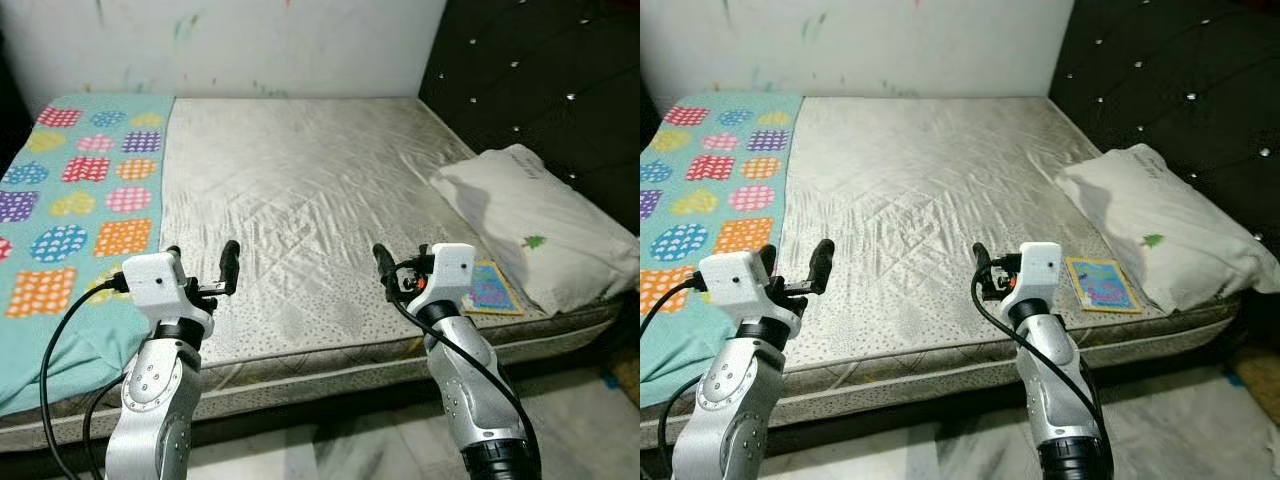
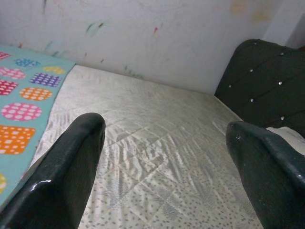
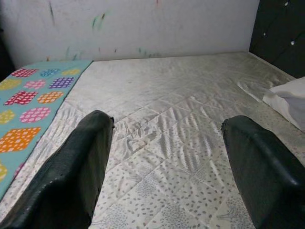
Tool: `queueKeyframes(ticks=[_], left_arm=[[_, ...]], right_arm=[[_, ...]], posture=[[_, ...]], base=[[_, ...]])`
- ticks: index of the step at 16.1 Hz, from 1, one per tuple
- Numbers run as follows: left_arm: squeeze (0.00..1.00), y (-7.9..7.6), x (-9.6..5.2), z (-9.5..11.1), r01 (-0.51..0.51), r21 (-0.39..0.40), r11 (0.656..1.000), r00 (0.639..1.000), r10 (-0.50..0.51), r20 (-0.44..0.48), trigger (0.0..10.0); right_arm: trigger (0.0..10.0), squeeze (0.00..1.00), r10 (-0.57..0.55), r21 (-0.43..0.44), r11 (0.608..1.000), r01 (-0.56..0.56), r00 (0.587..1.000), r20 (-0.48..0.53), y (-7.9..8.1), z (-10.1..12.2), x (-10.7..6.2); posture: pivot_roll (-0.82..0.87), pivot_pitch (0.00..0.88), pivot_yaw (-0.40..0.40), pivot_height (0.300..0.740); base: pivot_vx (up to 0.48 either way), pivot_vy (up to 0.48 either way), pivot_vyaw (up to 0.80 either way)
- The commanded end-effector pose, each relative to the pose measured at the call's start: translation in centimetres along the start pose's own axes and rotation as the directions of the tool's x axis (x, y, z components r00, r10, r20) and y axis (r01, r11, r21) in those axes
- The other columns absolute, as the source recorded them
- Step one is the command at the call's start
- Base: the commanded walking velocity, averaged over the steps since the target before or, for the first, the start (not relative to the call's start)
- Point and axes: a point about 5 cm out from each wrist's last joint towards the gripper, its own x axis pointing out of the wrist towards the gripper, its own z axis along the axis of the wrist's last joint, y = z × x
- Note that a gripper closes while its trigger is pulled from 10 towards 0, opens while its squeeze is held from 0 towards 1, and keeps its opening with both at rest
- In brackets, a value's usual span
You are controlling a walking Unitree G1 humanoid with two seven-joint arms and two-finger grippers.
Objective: Clean up the room
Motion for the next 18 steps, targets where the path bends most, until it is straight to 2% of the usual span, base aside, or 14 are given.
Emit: queueKeyframes(ticks=[1, 14, 18], left_arm=[[0.00, -0.31, 0.03, 0.23, 0.019, -0.004, 1.000, 1.000, -0.018, 0.010, 10.0], [0.00, -0.48, 0.26, 0.16, 0.035, -0.004, 0.999, 0.999, -0.035, 0.006, 10.0], [0.00, -0.47, 0.34, 0.08, 0.013, -0.012, 1.000, 1.000, -0.012, 0.014, 10.0]], right_arm=[[10.0, 0.00, -0.002, 0.000, 1.000, 0.002, 1.000, 0.011, -0.19, 0.35, 0.14], [10.0, 0.00, 0.002, 0.008, 1.000, -0.002, 1.000, 0.013, -0.10, 0.36, 0.36], [10.0, 0.00, 0.004, 0.014, 1.000, -0.004, 1.000, 0.017, -0.09, 0.40, 0.44]], posture=[[0.03, 0.038, -0.062, 0.740], [0.03, 0.035, -0.057, 0.740], [0.03, 0.033, -0.056, 0.740]], base=[[0.364, 0.000, 0.00], [0.394, 0.000, 0.00], [0.000, 0.000, 0.00]])
